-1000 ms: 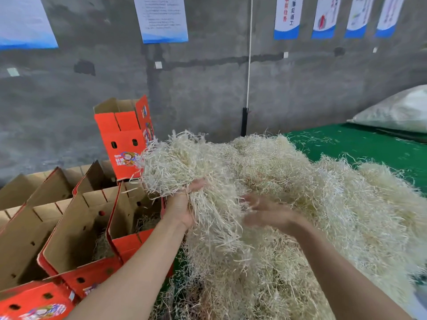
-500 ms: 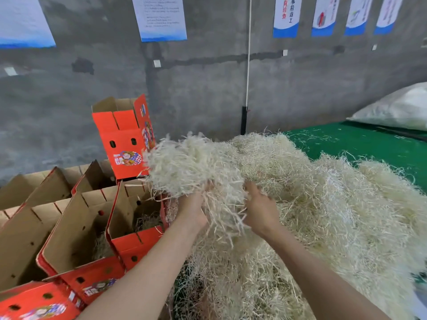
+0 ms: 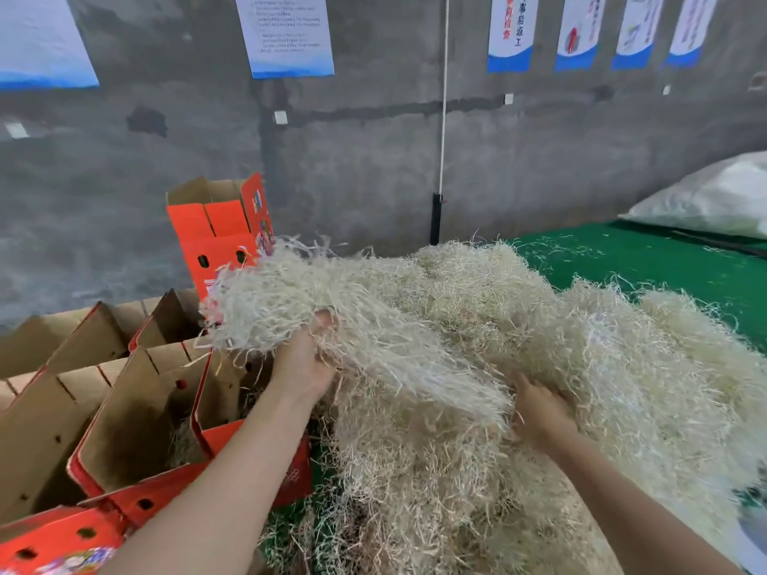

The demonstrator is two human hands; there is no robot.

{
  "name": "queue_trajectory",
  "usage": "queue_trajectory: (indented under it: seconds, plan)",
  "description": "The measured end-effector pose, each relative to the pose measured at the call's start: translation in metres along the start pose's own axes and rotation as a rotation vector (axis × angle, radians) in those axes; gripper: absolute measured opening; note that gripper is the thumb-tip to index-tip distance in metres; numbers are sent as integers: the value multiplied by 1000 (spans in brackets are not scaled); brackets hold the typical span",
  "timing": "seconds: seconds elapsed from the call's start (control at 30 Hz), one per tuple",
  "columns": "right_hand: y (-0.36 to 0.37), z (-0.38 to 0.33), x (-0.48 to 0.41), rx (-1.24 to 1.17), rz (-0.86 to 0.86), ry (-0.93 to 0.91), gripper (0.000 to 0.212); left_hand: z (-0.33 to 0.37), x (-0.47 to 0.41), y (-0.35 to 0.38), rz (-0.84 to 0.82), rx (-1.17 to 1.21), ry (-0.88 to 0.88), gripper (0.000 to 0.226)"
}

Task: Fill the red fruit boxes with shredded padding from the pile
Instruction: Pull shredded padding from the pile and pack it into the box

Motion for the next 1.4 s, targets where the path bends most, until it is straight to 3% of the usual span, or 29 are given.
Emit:
queue_trajectory:
  seconds: [0.1, 0.23, 0.3, 0.37, 0.4, 0.5, 0.57, 0.63, 0.67, 0.73, 0.77, 0.83, 0.87, 0.9, 1.0, 1.03, 1.07, 1.13, 1.2, 1.23, 1.33, 1.4]
  plan:
    - [-29, -38, 7, 21, -78, -98, 65, -12, 4, -4, -23, -114, -51, 14]
    - [-95, -102, 29, -19, -93, -366, 74, -19, 5, -3, -40, -58, -63, 25]
    - [-109, -128, 42, -314, -147, -431, 66, -20, 5, 1, -91, -39, -76, 24]
    - [-99, -150, 52, -773, -214, -361, 53, -20, 11, 6, -110, -53, -77, 12]
    - [-86, -158, 52, -858, -208, -313, 48, -21, 12, 8, -117, -68, -80, 15]
    - [-35, -179, 51, -725, -195, -301, 35, -12, 15, 18, -139, -39, -53, 12]
    - [-10, -176, 41, -556, -143, -334, 24, 1, 12, 22, -162, 6, -11, 23]
    - [8, -147, 22, -328, -75, -292, 16, 12, 7, 14, -129, 15, 28, 8]
    - [13, -129, 12, -206, -52, -247, 13, 15, 5, 9, -116, 28, 38, 11]
    - [21, -92, -1, -104, -72, -124, 10, 14, 0, -1, -89, 10, 33, 45]
    - [22, -79, -5, -67, -113, -87, 12, 11, -1, -6, -71, -7, 29, 52]
    - [10, -74, -8, -8, -148, -90, 18, 4, -1, -10, -88, -1, 12, 53]
    - [-4, -77, -8, -20, -147, -108, 9, 2, -1, -9, -95, -2, -3, 52]
    - [-21, -83, -7, -23, -115, -146, 14, 2, -1, -9, -92, -19, -2, 50]
    - [-75, -120, 7, -168, -33, -364, 69, -1, -1, -6, -90, -48, -20, 31]
    - [-83, -135, 16, -380, -108, -438, 84, -3, 3, -2, -89, -68, -28, 13]
    - [-84, -149, 25, -648, -248, -465, 98, -5, 6, 1, -89, -65, -34, 12]
    - [-57, -174, 46, -904, -569, -452, 109, -9, 10, 9, -108, -67, -64, 28]
    - [-15, -191, 67, -780, -746, -456, 82, -4, 14, 16, -128, -61, -52, 15]
    - [2, -197, 70, -700, -740, -478, 61, 3, 13, 18, -135, -39, -33, 8]
    - [3, -169, 35, -622, -354, -390, 13, 24, 9, 18, -149, 84, 26, 4]
    - [-13, -137, 13, -509, -110, -352, 16, 32, 6, 11, -134, 137, 49, 20]
Point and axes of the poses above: each hand's wrist, its own x-axis away from the middle knuckle, its own y-axis out of the palm, z = x × y, the point moved 8 cm from there along -x, towards the middle knuckle, and after that the axes turned 1 degree about y, right-handed, at the moved point
